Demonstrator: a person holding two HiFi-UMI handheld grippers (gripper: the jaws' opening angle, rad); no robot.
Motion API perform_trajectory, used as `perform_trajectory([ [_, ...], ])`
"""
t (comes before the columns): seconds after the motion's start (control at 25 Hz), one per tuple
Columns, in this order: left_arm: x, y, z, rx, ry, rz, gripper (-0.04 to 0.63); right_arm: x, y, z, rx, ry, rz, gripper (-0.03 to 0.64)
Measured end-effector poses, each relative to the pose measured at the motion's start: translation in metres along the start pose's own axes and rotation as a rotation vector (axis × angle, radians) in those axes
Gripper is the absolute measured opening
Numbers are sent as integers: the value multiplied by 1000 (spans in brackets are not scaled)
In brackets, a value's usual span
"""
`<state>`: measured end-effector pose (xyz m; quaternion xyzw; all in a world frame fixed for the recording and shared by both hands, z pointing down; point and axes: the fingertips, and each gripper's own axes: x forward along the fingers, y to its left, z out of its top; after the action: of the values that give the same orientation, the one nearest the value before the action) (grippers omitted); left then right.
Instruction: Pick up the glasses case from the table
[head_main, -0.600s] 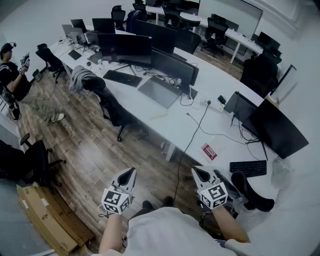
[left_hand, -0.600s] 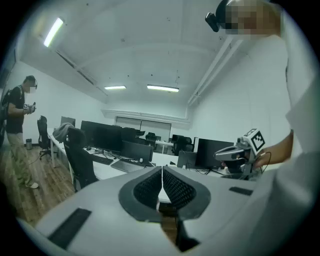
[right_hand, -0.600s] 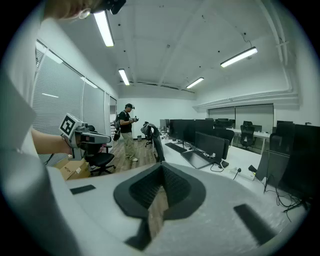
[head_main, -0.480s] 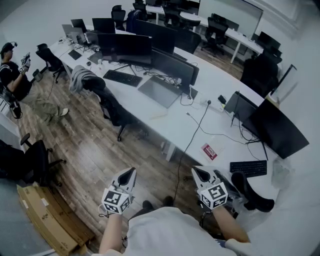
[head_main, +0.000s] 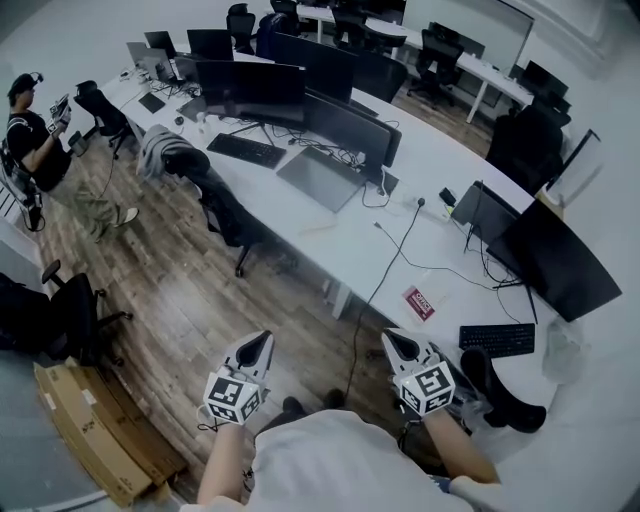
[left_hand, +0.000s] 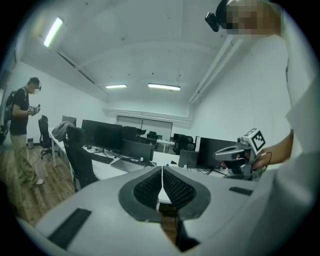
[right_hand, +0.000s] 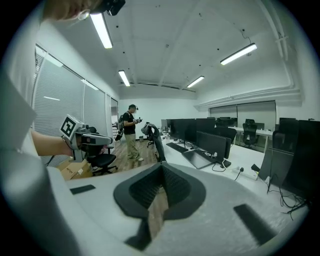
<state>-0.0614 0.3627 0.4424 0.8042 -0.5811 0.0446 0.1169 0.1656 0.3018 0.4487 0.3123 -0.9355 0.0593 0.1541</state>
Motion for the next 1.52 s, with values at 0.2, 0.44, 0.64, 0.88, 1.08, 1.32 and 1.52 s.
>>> perform_trajectory([
  [0.2, 13, -8, 0, -14, -9, 19, 9, 2, -15, -2, 11, -3, 26, -5],
  [0.44, 30, -20, -5, -23, -14, 64, 9, 4, -35, -6, 5, -16, 67, -2],
  [0.64, 44, -25, -11, -15, 6, 73, 9, 12, -48, -12, 12, -4, 81, -2],
  [0.88, 66, -9, -8, -20, 18, 67, 9, 35, -61, -9, 23, 11, 83, -2],
  [1.08, 91, 18, -7, -19, 28, 34, 9, 63, -73, -12, 31, 35, 52, -2],
  [1.32, 120, 71, -1, -23, 53, -15, 9, 111, -79, 0, 50, 60, 10, -2],
  [1.52, 145, 122, 3, -24, 78, -68, 10, 158, -79, 14, 59, 79, -28, -2],
])
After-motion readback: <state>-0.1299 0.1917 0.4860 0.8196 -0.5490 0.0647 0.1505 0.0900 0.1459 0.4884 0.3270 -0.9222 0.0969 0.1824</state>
